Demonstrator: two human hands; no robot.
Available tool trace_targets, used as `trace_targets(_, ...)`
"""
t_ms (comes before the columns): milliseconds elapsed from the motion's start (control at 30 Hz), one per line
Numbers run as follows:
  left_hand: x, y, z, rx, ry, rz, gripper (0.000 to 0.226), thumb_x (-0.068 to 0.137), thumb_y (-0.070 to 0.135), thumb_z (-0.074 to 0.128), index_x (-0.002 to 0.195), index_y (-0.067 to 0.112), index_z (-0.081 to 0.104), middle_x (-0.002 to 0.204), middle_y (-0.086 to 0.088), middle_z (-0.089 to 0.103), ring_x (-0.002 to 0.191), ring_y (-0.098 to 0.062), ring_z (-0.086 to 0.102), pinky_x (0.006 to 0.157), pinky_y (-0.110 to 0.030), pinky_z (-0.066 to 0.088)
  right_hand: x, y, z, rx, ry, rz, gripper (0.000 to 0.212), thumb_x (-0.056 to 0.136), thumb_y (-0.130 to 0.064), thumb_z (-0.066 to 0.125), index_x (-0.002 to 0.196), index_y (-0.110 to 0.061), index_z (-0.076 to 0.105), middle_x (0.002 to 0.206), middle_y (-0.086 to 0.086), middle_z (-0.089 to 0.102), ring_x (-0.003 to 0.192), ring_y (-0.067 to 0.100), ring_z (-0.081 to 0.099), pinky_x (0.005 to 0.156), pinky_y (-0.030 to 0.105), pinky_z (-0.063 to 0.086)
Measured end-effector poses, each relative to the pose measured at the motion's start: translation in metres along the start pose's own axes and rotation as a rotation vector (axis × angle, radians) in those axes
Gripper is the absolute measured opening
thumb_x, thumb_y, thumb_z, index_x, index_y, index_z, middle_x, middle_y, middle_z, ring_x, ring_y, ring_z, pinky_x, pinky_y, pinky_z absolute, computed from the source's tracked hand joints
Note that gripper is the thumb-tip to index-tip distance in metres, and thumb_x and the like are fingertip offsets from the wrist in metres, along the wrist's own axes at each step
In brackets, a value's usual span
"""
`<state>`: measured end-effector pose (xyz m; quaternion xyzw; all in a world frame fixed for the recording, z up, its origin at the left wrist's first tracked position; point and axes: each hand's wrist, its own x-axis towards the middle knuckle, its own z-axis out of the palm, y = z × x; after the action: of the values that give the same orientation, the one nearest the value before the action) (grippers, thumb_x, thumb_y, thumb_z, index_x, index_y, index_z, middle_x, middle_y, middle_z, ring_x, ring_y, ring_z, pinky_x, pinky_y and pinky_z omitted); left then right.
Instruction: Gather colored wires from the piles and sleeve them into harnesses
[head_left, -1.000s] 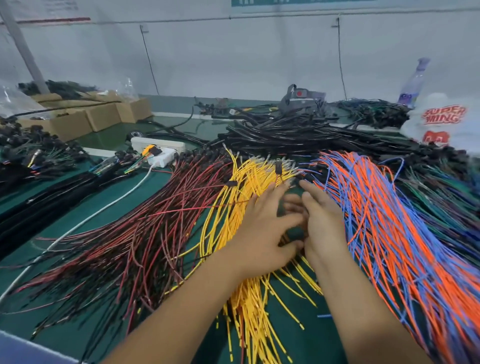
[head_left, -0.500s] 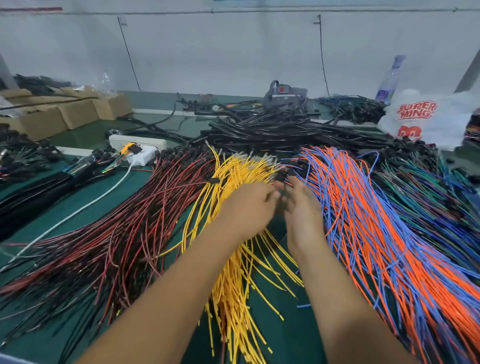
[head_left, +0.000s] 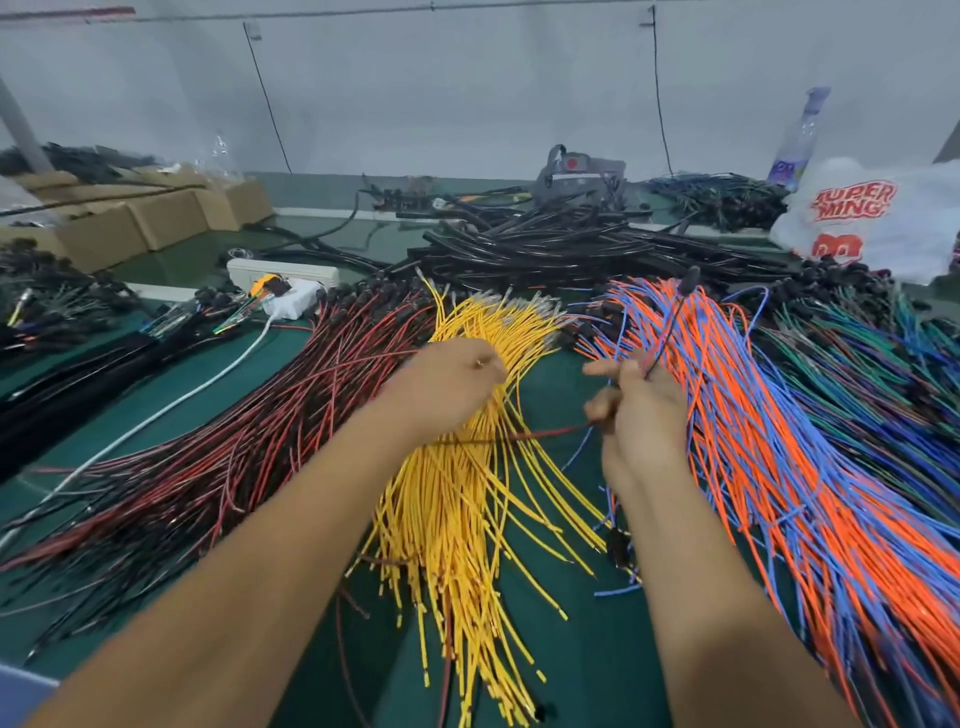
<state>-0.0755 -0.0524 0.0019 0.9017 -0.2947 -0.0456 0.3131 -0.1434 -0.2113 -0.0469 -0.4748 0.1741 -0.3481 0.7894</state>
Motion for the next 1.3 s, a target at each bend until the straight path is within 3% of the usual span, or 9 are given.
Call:
trace_targets(67,0.001,-0.027,-0.016,0.209,0.184,-0.039,0.024,0.098,0.031,0.041,0.095,0.021,0.063,0.080,0.000,0.062,0.062,-0.013,0.052,0.054,-0.025,0.037,0.001,0.002,-0.001,-0.020,-0.035,0.072,0.024,0.107,-0.013,0.031,0.100,-0.013,0.053,0.050,-0.004,0.058,0.031,0.006,0.027,0.038,0.017,0.027)
trace_targets(200,0.008,-0.073,-0.045,0.470,0.071,-0.212,0.030,0.095,0.027,0.040,0.111,0.017,0.064,0.112,-0.008,0.065,0.102,-0.029,0.058,0.091,-0.042,0.049,-0.001,0.004,0.000,-0.127,-0.117,0.129,0.035,0.106,-0.026,0.033,0.098,-0.011,0.064,0.047,-0.001,0.050,0.029,0.007,0.022,0.035,0.017,0.020)
trace_targets(367,0.022,-0.090,-0.063,0.506,-0.024,-0.331,0.061,0.096,0.025,0.038,0.152,0.012,0.018,0.159,-0.014,0.012,0.146,-0.030,0.008,0.117,-0.049,0.018,-0.007,-0.002,0.003,-0.100,-0.161,0.154,0.035,0.104,-0.015,0.032,0.087,-0.007,0.062,0.048,0.002,0.047,0.029,0.006,0.020,0.035,0.017,0.019)
trace_targets(600,0.020,-0.039,-0.017,0.307,0.133,-0.124,0.041,0.091,0.029,0.046,0.129,0.019,0.059,0.119,-0.015,0.062,0.103,-0.037,0.057,0.087,-0.048,0.051,-0.009,-0.027,-0.014,0.690,-0.396,0.346,0.027,0.093,-0.021,0.044,0.086,-0.007,0.066,0.049,-0.005,0.041,0.035,0.007,0.012,0.032,0.015,0.025)
trace_targets(767,0.018,-0.033,0.032,0.191,0.241,-0.146,0.041,0.096,0.031,0.048,0.136,0.019,0.050,0.135,-0.010,0.040,0.116,-0.032,0.044,0.101,-0.041,0.039,-0.006,-0.009,-0.004,0.130,-0.293,0.191,0.029,0.103,-0.020,0.038,0.091,-0.010,0.062,0.050,-0.002,0.047,0.030,0.004,0.022,0.033,0.016,0.022)
trace_targets(900,0.018,-0.049,0.033,-0.050,0.450,-0.193,0.041,0.096,0.028,0.053,0.134,0.015,0.053,0.127,-0.011,0.058,0.113,-0.027,0.054,0.096,-0.036,0.043,-0.008,0.010,0.008,-0.403,-0.321,0.033,0.028,0.103,-0.022,0.040,0.091,-0.020,0.066,0.049,-0.005,0.049,0.035,0.004,0.027,0.036,0.016,0.022)
trace_targets(1100,0.010,-0.046,0.028,-0.148,0.550,-0.230,0.013,0.090,0.023,0.061,0.095,0.022,0.073,0.087,0.007,0.070,0.073,-0.013,0.064,0.067,-0.028,0.052,-0.010,0.013,0.011,-0.460,-0.232,-0.002,0.030,0.102,-0.020,0.040,0.083,-0.019,0.063,0.047,-0.007,0.049,0.036,0.004,0.033,0.037,0.015,0.027)
trace_targets(1233,0.007,-0.032,0.021,-0.462,0.681,-0.222,0.010,0.087,0.018,0.059,0.083,0.023,0.067,0.081,0.012,0.067,0.069,-0.011,0.060,0.064,-0.029,0.050,-0.012,0.008,0.010,-0.399,-0.212,0.009,0.027,0.103,-0.021,0.039,0.089,-0.013,0.060,0.049,-0.005,0.054,0.037,0.008,0.038,0.040,0.016,0.034)
trace_targets(1300,0.003,-0.021,0.024,-0.664,0.587,-0.191,0.008,0.088,0.018,0.060,0.085,0.022,0.067,0.075,0.014,0.066,0.063,-0.005,0.058,0.059,-0.024,0.050,-0.013,0.007,0.010,-0.414,-0.226,0.004,0.027,0.103,-0.023,0.039,0.092,-0.015,0.062,0.052,-0.005,0.056,0.040,0.008,0.042,0.042,0.015,0.037)
